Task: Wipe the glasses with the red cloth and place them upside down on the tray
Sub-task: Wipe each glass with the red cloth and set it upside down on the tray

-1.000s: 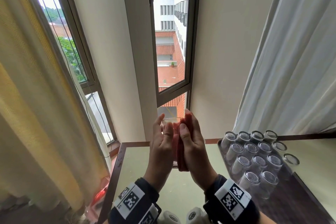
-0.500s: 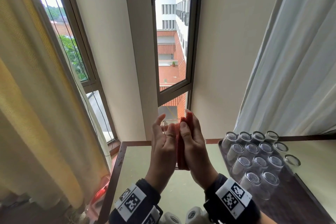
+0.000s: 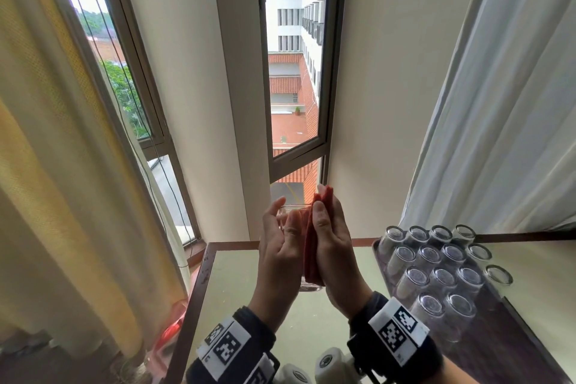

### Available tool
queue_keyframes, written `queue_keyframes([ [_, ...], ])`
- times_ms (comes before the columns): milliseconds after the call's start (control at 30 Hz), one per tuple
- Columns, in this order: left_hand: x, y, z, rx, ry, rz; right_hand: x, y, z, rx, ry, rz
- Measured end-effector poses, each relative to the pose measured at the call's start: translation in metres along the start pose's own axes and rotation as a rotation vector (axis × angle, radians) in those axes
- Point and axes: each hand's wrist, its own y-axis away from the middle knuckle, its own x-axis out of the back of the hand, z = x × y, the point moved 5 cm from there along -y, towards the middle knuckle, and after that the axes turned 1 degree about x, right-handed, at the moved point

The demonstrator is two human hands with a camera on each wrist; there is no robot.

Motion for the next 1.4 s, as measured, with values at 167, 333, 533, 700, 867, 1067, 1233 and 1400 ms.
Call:
queue_keyframes([
  [167,0.001,0.001,-0.001,0.002,-0.026,-0.009,0.0,0.008,0.005,0.015,0.08,0.045],
  [333,0.0,-0.001,0.002,0.03,0.015,-0.028,0.002,0.013,0.009,0.038,0.152,0.03],
  [533,-0.005,0.001,0.0,0.027,0.02,-0.038,0.005,0.004,0.003,-0.018,0.055,0.034],
  [700,-0.002,-0.001,0.006,0.005,-0.015,-0.021,0.002,0.014,0.008,0.021,0.145,0.068],
  [867,-0.004,-0.001,0.003,0.039,0.033,-0.029,0.004,0.007,0.009,-0.013,0.104,0.061],
  [1067,0.002,-0.004,-0.001,0.042,-0.098,-0.039,0.002,0.014,0.012,-0.003,0.117,0.043],
  [1233,0.006,0.0,0.0,0.04,0.01,-0.011,0.006,0.017,0.007,0.024,0.076,0.017],
  [1400,0.0,0.006,0.001,0.029,-0.008,-0.025,0.001,0.012,0.002,-0.01,0.01,0.028],
])
